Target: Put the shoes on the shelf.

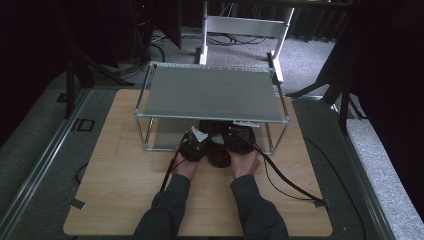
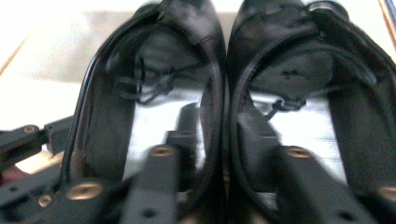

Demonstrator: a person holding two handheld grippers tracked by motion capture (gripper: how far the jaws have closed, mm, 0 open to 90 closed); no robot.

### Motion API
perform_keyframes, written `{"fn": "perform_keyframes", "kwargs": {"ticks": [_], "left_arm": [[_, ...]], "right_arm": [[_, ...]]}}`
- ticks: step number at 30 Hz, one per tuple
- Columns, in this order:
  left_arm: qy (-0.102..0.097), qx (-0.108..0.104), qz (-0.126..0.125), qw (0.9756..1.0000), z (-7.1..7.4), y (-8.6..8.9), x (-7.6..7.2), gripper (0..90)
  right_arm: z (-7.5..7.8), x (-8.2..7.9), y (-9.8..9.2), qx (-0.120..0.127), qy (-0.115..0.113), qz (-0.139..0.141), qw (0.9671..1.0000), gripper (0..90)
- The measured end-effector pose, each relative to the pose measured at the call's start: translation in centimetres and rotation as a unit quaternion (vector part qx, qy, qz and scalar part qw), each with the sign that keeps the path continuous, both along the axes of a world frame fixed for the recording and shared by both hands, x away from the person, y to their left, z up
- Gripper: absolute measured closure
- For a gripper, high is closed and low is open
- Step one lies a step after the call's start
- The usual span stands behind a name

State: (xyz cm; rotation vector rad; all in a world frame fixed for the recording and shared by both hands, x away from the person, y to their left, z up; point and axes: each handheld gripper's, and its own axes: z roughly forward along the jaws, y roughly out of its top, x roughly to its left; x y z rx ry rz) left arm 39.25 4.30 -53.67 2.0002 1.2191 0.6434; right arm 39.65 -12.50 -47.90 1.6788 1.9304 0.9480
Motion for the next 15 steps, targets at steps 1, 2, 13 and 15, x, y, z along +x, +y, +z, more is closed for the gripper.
{"fn": "perform_keyframes", "kwargs": {"ticks": [1,2,13,15], "left_arm": [[0.005,-0.007,-0.003,1.0,0.0,0.2,0.0,66.6],[0.009,-0.012,-0.004,0.9999,0.0,0.4,0.1,64.4],[0.02,-0.058,-0.013,0.998,0.6,1.4,-1.1,50.8],[0.02,-0.066,-0.018,0.9975,0.8,1.5,-1.6,49.1]], "right_arm": [[0.0,-0.1,-0.1,0.008,-0.002,0.003,1.0,61.2],[0.1,-0.2,-0.1,0.009,-0.008,0.007,0.9999,57.7],[3.2,-2.9,-1.4,0.04,-0.094,0.067,0.9926,47.0],[3.5,-3.6,-2.0,0.05,-0.101,0.087,0.9898,46.3]]}}
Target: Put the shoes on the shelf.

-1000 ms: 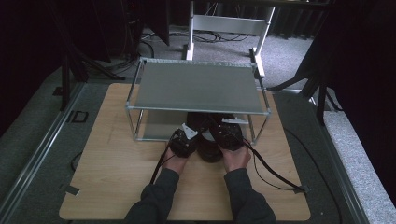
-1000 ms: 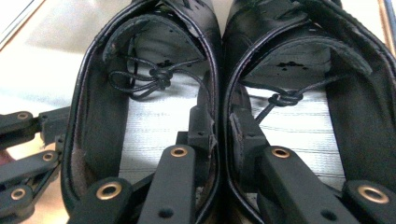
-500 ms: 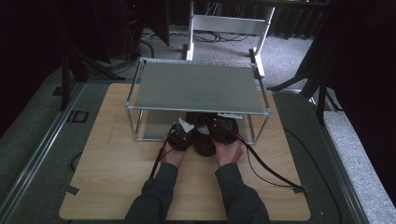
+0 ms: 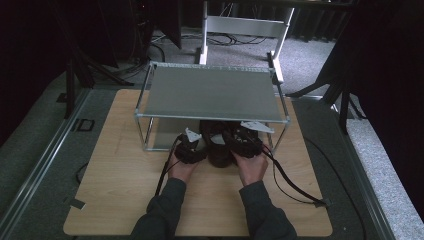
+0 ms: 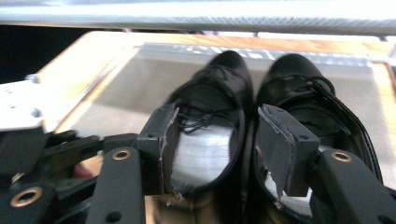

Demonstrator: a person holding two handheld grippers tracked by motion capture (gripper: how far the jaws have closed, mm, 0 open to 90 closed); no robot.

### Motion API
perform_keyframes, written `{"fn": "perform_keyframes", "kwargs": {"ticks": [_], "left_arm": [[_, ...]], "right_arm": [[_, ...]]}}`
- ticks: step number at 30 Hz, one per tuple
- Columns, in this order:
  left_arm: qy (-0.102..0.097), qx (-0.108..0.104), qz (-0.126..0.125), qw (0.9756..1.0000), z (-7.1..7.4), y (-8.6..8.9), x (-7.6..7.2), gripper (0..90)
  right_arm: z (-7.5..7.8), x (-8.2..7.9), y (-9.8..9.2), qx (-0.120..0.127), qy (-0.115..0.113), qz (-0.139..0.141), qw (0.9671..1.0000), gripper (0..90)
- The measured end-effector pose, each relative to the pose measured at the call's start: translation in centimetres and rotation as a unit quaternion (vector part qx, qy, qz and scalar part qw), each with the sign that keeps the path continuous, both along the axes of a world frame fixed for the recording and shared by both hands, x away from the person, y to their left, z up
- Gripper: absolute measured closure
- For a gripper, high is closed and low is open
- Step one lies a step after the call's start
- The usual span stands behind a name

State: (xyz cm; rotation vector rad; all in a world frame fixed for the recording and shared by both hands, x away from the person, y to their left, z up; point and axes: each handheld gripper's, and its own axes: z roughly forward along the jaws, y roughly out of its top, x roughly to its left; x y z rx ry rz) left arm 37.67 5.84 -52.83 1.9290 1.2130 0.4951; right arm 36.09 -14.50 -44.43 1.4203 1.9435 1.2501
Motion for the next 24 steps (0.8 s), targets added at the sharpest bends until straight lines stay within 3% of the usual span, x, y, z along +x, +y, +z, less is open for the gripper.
{"fn": "perform_keyframes", "kwargs": {"ticks": [4,11,13,21,24], "left_arm": [[-0.005,-0.01,-0.016,0.9998,0.4,0.1,-1.2,44.5],[-0.013,-0.043,-0.044,0.998,1.0,0.0,-3.2,37.2],[-0.013,-0.044,-0.054,0.9975,1.1,-0.2,-3.5,34.4],[-0.003,-0.031,-0.071,0.997,0.8,-1.5,-3.4,24.4],[-0.002,-0.031,-0.076,0.9966,0.6,-2.1,-3.2,23.9]], "right_arm": [[0.1,-1.2,-1.9,0.018,-0.008,0.018,0.9996,44.9],[-0.6,-2.9,-4.6,-0.025,-0.031,0.026,0.9989,41.4],[-1.5,-3.3,-5.2,-0.041,-0.027,0.023,0.9985,39.3],[-5.0,-2.8,-6.5,-0.064,0.007,0.022,0.9977,34.0],[-5.9,-2.6,-6.7,-0.053,0.018,0.025,0.9981,33.3]]}}
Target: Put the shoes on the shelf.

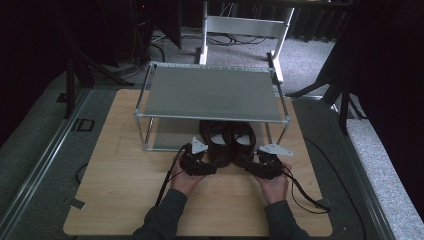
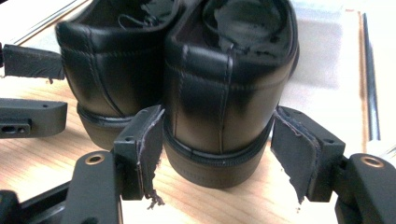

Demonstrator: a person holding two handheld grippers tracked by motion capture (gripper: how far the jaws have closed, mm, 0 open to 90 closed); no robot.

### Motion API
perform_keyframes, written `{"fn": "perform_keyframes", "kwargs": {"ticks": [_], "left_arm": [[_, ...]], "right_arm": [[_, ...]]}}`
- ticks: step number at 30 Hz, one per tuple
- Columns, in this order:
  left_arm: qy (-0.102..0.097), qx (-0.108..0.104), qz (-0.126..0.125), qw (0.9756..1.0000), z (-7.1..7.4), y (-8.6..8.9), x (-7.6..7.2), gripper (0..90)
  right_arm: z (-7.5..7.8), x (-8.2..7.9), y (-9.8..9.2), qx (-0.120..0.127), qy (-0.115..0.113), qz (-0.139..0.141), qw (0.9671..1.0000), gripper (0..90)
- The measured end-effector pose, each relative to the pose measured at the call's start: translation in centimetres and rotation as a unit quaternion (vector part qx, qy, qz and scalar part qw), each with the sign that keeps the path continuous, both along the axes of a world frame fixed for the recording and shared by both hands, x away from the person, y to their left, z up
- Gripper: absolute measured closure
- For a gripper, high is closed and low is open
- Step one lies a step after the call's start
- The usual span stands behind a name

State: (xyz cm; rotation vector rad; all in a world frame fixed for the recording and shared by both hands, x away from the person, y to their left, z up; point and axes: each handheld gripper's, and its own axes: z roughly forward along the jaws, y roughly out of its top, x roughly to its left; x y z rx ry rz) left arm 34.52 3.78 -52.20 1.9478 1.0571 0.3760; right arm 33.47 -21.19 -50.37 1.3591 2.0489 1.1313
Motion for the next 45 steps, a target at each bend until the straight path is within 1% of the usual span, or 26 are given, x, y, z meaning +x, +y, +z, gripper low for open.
{"fn": "perform_keyframes", "kwargs": {"ticks": [3,5,7,11,15,22,26,30,36,39,41,43,45], "left_arm": [[0.002,0.006,-0.001,1.0,0.0,-0.6,0.2,24.0],[0.002,0.01,-0.002,0.9999,0.0,-0.8,0.3,24.0],[0.002,0.011,-0.002,0.9999,0.0,-1.1,0.4,23.9],[0.005,0.015,-0.006,0.9999,0.0,-1.4,0.6,24.0],[0.006,0.015,-0.001,0.9999,0.0,-1.6,0.7,23.9],[0.004,0.02,0.004,0.9998,0.0,-1.6,0.9,26.0],[0.006,0.026,0.0,0.9996,0.1,-1.3,1.3,25.9],[0.006,0.028,-0.004,0.9996,0.2,-0.9,1.7,25.8],[0.011,0.032,-0.009,0.9994,0.2,-0.3,2.7,26.3],[0.015,0.029,-0.012,0.9994,0.2,0.0,3.3,26.4],[0.016,0.024,-0.013,0.9995,0.2,0.2,3.6,26.4],[0.015,0.02,-0.011,0.9996,0.2,0.4,3.9,26.8],[0.016,0.019,-0.008,0.9997,0.3,0.7,4.1,28.1]], "right_arm": [[-0.8,0.2,0.0,0.004,0.009,0.003,0.9999,33.0],[-1.1,0.3,0.1,0.003,0.013,0.003,0.9999,33.0],[-1.4,0.5,0.2,0.006,0.018,0.003,0.9998,34.6],[-1.6,0.7,0.3,0.007,0.019,-0.001,0.9998,34.6],[-1.7,0.8,0.2,0.01,0.021,-0.001,0.9997,34.7],[-1.5,0.7,0.6,0.001,0.02,-0.007,0.9998,35.3],[-1.5,0.6,1.2,-0.003,0.016,-0.015,0.9998,35.7],[-1.3,0.6,1.7,0.002,0.017,-0.016,0.9997,36.5],[-1.2,1.2,2.4,0.005,0.02,-0.022,0.9995,36.6],[-1.2,1.7,2.4,0.014,0.027,-0.025,0.9992,36.6],[-1.1,2.0,2.6,0.012,0.028,-0.028,0.9992,36.6],[-1.0,2.3,2.9,0.007,0.023,-0.028,0.9993,36.6],[-0.9,2.6,3.1,0.007,0.025,-0.031,0.9992,36.6]]}}
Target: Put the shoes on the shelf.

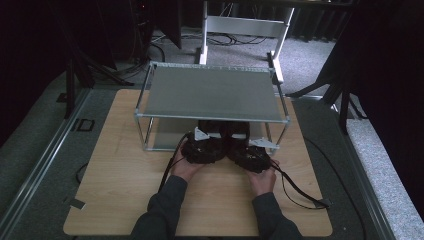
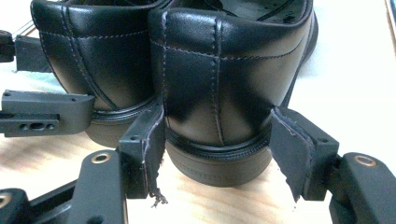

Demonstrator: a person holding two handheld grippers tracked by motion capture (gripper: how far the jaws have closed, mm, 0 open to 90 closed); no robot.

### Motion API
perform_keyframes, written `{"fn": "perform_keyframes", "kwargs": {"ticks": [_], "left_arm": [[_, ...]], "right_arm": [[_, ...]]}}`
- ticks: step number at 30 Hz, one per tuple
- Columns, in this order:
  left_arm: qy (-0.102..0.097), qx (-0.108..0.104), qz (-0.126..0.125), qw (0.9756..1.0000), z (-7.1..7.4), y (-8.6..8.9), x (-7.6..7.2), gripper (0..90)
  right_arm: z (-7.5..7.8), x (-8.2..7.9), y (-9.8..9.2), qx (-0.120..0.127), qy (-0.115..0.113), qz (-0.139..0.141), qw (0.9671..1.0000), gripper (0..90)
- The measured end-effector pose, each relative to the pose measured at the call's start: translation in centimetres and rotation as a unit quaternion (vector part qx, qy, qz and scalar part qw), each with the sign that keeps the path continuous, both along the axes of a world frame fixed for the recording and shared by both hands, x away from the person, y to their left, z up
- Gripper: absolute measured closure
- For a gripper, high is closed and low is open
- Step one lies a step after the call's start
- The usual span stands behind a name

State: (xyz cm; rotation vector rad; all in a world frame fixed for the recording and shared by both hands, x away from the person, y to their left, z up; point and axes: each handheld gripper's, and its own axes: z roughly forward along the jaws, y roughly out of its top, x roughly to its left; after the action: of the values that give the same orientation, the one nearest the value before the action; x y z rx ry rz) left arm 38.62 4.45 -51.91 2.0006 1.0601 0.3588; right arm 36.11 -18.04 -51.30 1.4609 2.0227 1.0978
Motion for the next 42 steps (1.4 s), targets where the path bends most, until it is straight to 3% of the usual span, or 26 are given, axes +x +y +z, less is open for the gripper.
{"fn": "perform_keyframes", "kwargs": {"ticks": [7,16,28,35,42], "left_arm": [[-0.005,0.003,0.012,0.9999,0.1,0.4,0.4,33.2],[-0.008,0.008,0.033,0.9994,0.1,0.3,0.8,36.3],[-0.009,0.002,0.041,0.9991,-0.1,0.1,1.0,35.9],[-0.004,-0.006,0.044,0.999,-0.2,0.2,1.0,35.4],[-0.002,-0.007,0.051,0.9987,-0.4,1.6,-0.3,35.1]], "right_arm": [[-0.6,1.3,0.4,0.015,0.006,-0.005,0.9999,36.7],[-0.8,2.2,0.8,0.017,0.011,-0.006,0.9998,36.9],[-0.9,2.6,0.6,0.013,0.01,-0.004,0.9999,36.9],[-0.9,2.4,0.5,0.01,0.008,-0.001,0.9999,38.7],[-0.2,0.4,-0.9,-0.013,0.001,0.018,0.9998,40.4]]}}
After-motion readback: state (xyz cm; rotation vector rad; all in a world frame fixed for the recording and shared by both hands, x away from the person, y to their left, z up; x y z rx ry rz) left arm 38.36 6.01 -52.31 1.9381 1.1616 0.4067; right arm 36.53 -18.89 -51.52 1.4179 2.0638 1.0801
